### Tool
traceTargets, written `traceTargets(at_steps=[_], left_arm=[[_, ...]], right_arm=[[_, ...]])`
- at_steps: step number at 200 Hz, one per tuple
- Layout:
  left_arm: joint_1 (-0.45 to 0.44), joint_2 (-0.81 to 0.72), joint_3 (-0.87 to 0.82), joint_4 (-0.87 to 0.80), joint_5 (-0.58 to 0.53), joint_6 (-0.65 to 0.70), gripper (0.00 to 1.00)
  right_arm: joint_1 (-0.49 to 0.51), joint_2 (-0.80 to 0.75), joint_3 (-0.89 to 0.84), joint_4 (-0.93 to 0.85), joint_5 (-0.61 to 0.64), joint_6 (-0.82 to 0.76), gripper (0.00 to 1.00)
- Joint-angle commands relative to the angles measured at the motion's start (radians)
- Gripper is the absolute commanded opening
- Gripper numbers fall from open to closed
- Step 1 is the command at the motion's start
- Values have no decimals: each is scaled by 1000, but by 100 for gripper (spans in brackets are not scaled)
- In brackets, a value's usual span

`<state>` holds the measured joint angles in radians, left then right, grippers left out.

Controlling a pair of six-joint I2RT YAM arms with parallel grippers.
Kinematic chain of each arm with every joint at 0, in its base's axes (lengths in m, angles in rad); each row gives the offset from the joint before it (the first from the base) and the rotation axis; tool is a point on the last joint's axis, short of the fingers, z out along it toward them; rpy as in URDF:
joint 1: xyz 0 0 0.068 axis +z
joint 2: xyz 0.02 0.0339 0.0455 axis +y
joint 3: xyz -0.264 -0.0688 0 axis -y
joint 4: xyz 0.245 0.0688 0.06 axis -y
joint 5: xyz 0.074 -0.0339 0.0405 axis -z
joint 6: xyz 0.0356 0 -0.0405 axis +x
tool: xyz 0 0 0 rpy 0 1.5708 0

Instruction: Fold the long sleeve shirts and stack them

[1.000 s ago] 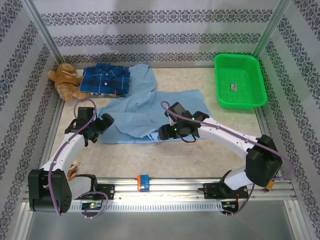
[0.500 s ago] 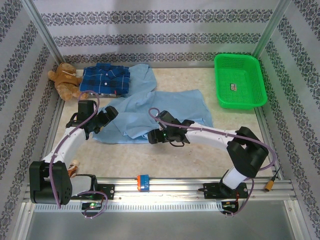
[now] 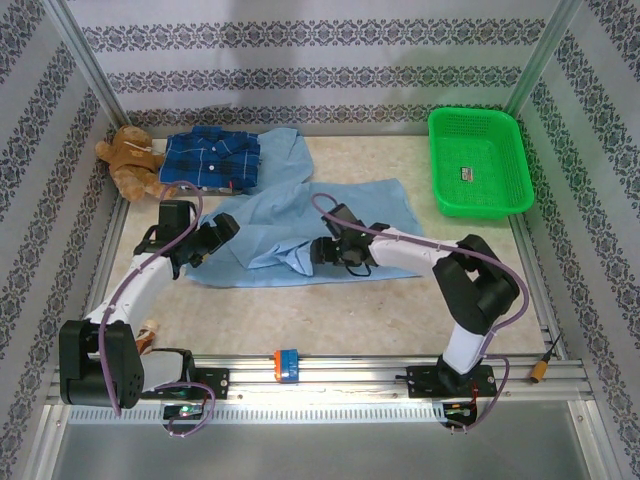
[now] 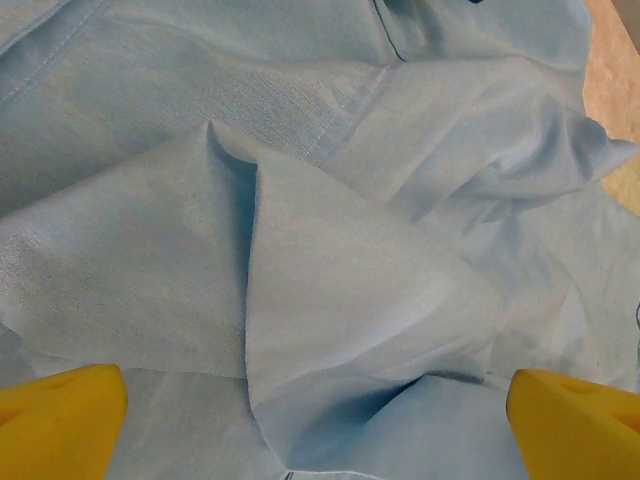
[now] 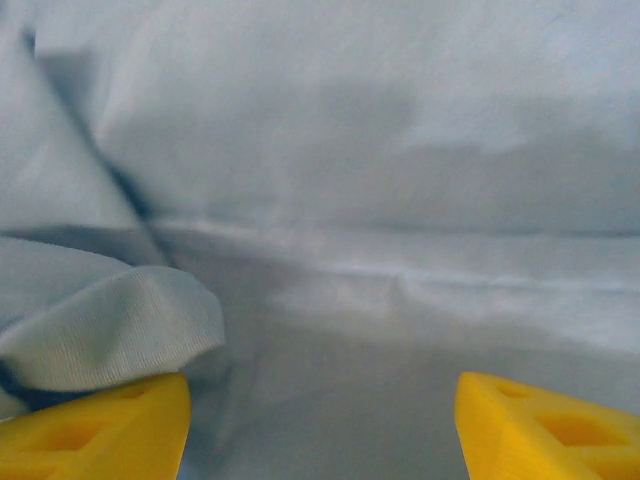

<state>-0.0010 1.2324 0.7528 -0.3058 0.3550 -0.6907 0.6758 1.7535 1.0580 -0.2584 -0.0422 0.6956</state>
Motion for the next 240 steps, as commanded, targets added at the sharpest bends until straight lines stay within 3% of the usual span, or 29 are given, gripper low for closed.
traceTargets(at_steps=[1, 33, 76, 162, 240], left_arm=[[-15, -10, 9, -6, -16, 47, 98], [-16, -19, -12, -8, -16, 53, 98], [-19, -4, -6, -6, -12, 69, 99], [-19, -31, 29, -4, 13, 124, 100], [-19, -81, 40, -16, 13, 174, 100]], right_arm=[[-34, -56, -4, -22, -13, 41, 72], [-61, -199, -146, -36, 4, 33, 73], [-26, -336, -317, 154, -104, 4, 72], [-11, -29, -114, 410, -219, 71, 66], [-22, 79, -23, 393, -246, 88, 53]])
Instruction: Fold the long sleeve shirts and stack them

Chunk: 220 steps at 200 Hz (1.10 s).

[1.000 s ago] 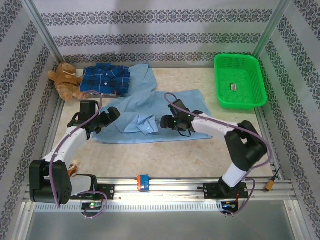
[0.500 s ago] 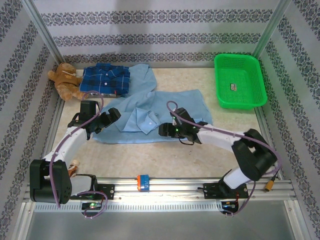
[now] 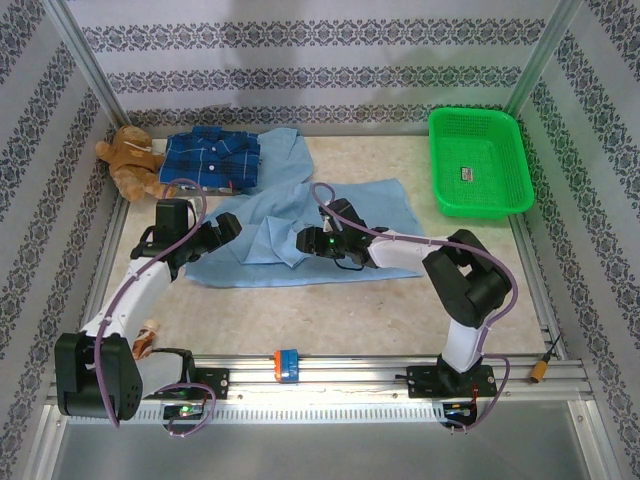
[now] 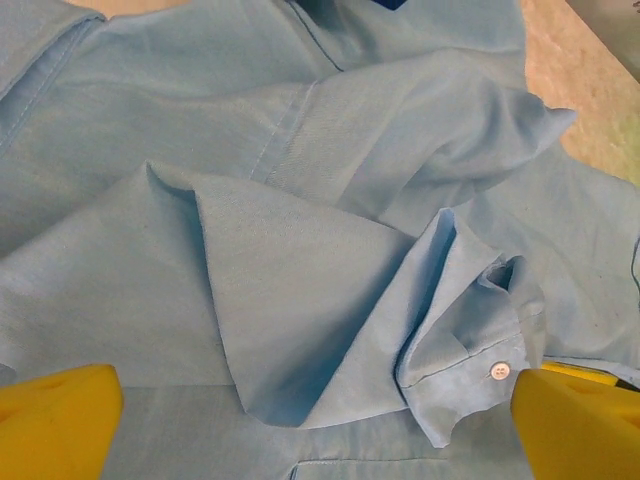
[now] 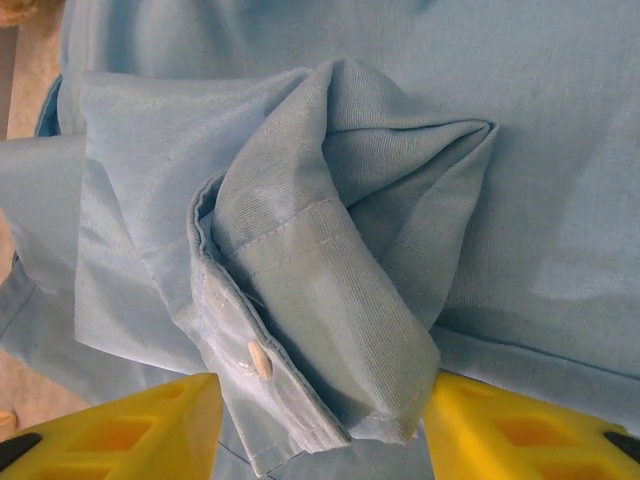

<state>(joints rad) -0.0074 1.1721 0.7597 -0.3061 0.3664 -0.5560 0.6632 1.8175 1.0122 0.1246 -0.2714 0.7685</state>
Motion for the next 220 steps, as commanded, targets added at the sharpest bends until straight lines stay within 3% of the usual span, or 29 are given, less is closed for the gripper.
traceTargets(at_steps=[1, 54, 103, 146, 178, 204, 220], left_arm=[[-13, -20, 34, -16, 2, 39, 100], [-12, -24, 30, -13, -6, 31, 100], [-13, -13, 36, -5, -6, 26, 100], [-13, -10, 41, -6, -5, 25, 100], [-13, -18, 37, -14, -14, 28, 100], [-12, -16, 39, -6, -21, 24, 100], [-13, -11, 41, 1, -21, 17, 100]], right_arm=[[-10, 15, 22, 10, -17, 15, 53], [-23, -21, -3, -54, 6, 8, 46], [-40, -18, 2, -55, 17, 1, 53], [-39, 26, 50, -62, -5, -9, 49], [-42, 19, 51, -62, -17, -9, 35], [-41, 6, 52, -78, -38, -18, 10], [-42, -19, 51, -99, -49, -22, 0]])
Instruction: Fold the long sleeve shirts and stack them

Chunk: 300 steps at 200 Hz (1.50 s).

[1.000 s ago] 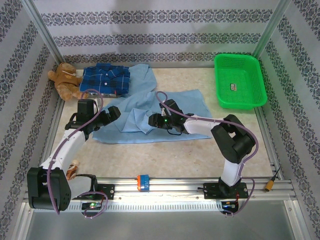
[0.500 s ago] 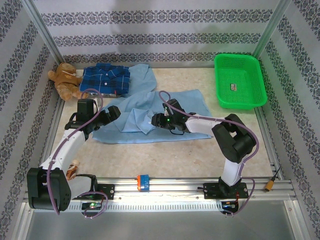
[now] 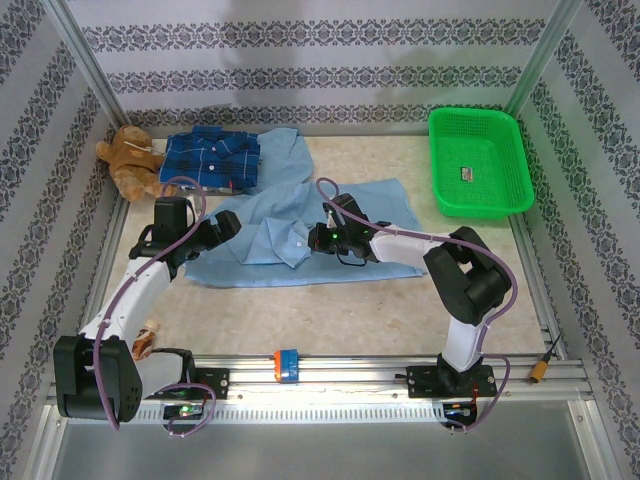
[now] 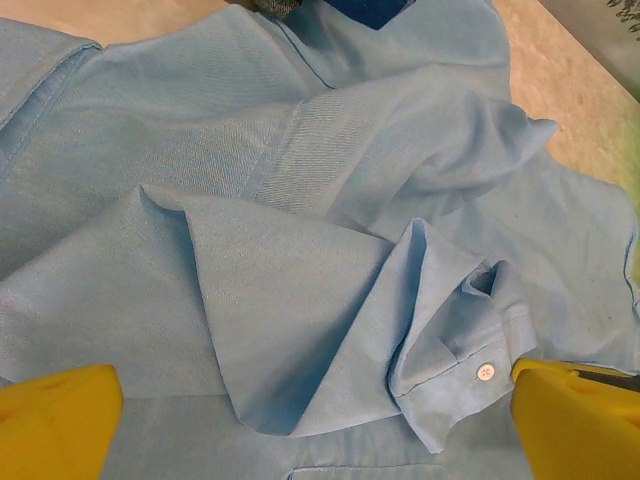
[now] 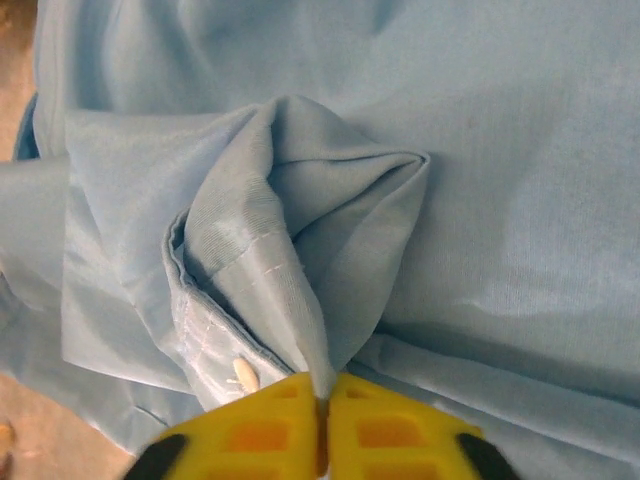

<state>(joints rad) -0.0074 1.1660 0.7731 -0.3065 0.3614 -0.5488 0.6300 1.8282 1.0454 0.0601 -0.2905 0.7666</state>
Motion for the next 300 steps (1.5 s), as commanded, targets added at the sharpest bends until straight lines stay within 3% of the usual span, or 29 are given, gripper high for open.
traceTargets(at_steps=[1, 66, 111, 148, 183, 207, 226, 276, 300], left_arm=[[-13, -5, 29, 2, -16, 9, 100], [-23, 41, 31, 42, -27, -68, 100], [-100, 120, 45, 113, -31, -151, 100], [-153, 201, 40, 190, -35, -237, 100], [-161, 283, 38, 223, -42, -295, 99], [-161, 322, 69, 191, -48, -301, 98], [-160, 311, 93, 119, -117, -292, 98], [-55, 291, 71, 10, -270, -238, 99], [25, 297, 33, 25, -281, -236, 99]], right_arm=[[-8, -31, 17, -37, -30, -20, 0], [-50, -277, -9, -331, -100, -106, 0], [-124, -379, -69, -457, -157, -160, 0], [-182, -354, -95, -424, -190, -167, 0], [-193, -244, -8, -406, -230, -200, 0], [-192, -189, 40, -395, -257, -205, 0], [-181, -167, 89, -394, -282, -209, 0], [-168, -156, 206, -404, -352, -239, 0], [-170, -133, 243, -415, -383, -258, 1]])
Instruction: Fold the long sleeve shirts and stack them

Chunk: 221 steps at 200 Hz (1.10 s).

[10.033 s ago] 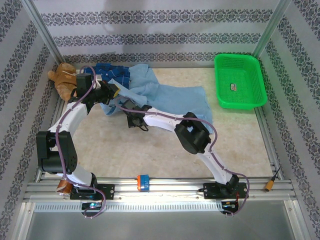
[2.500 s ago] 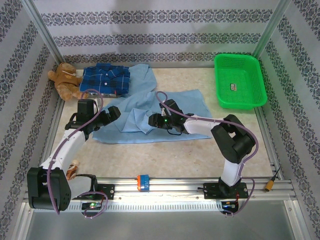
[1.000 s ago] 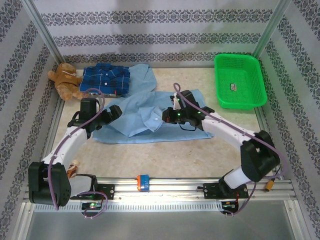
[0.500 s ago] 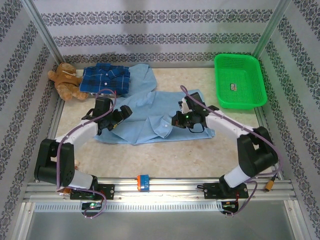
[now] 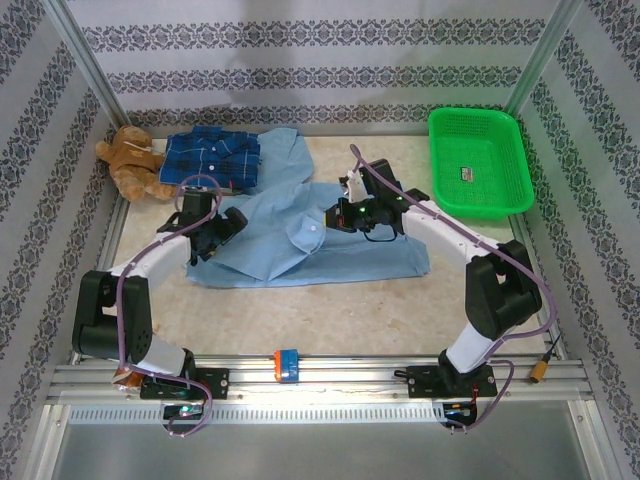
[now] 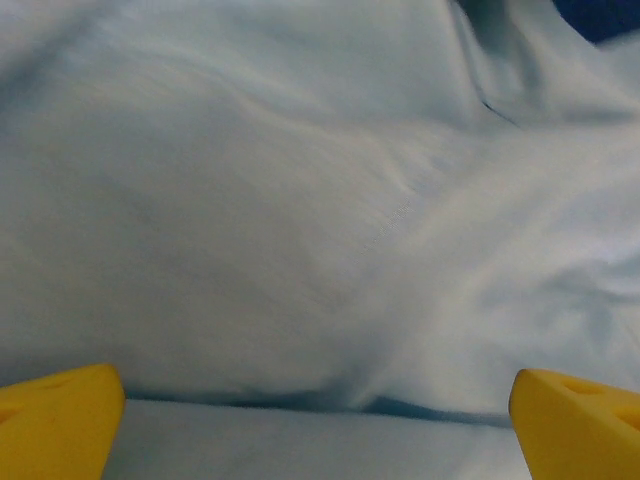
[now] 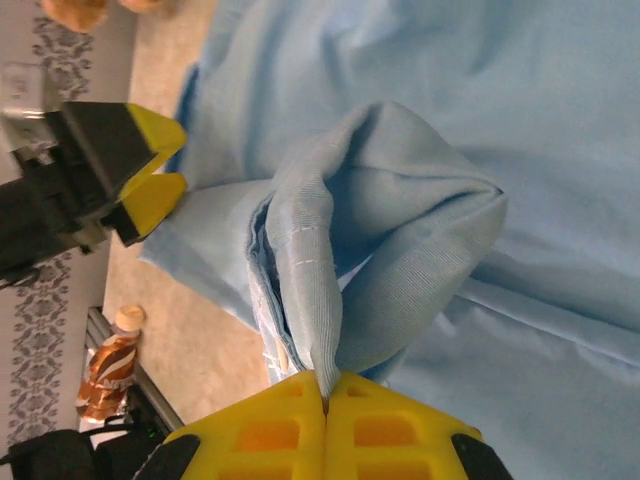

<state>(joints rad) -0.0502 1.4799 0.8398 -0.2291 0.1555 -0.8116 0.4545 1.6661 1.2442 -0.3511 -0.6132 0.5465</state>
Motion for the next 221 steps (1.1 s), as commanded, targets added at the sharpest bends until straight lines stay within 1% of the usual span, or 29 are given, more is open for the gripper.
traceTargets(at_steps=[1, 30, 47, 67, 80, 87, 103, 115, 126, 137, 149, 163, 176, 194, 206, 221], left_arm=[[71, -17, -35, -52, -77, 27, 99], [127, -15, -59, -31, -106, 36, 99], [138, -13, -61, -23, -112, 37, 99], [139, -28, -59, -26, -116, 35, 98], [137, -56, -55, -23, -86, 30, 98], [131, -75, -47, -20, -67, 25, 98], [75, -114, -12, -20, -42, 26, 98], [22, -123, 29, -33, -13, 34, 98], [-19, -130, 55, -36, 20, 26, 98], [-51, -138, 44, 10, 64, 3, 98], [-83, -136, 22, 80, 118, -32, 98], [-131, -109, 5, 141, 163, -51, 98], [-174, -75, 2, 158, 169, -45, 98], [-198, -40, -17, 222, 191, -60, 97], [-205, -24, -28, 250, 182, -55, 97], [-205, 5, -22, 231, 166, -25, 97]], right_arm=[[6, 30, 45, -5, -60, -39, 1], [-1, 92, 51, -12, -76, -57, 4], [-11, 145, 47, -27, -88, -62, 5], [-21, 187, 42, -68, -52, -88, 7], [-29, 202, 48, -109, -18, -103, 8], [-32, 209, 52, -128, -3, -114, 11], [-34, 217, 74, -178, 49, -138, 21], [-36, 221, 95, -228, 112, -148, 39], [-35, 213, 103, -261, 173, -152, 45], [-34, 189, 94, -283, 236, -140, 53], [-34, 148, 61, -274, 273, -118, 55], [-24, 86, 2, -231, 274, -77, 57], [-4, 40, -51, -199, 275, -40, 60], [27, 8, -115, -171, 285, 24, 61], [49, -7, -168, -96, 278, 75, 61], [63, -5, -211, 15, 256, 145, 61]])
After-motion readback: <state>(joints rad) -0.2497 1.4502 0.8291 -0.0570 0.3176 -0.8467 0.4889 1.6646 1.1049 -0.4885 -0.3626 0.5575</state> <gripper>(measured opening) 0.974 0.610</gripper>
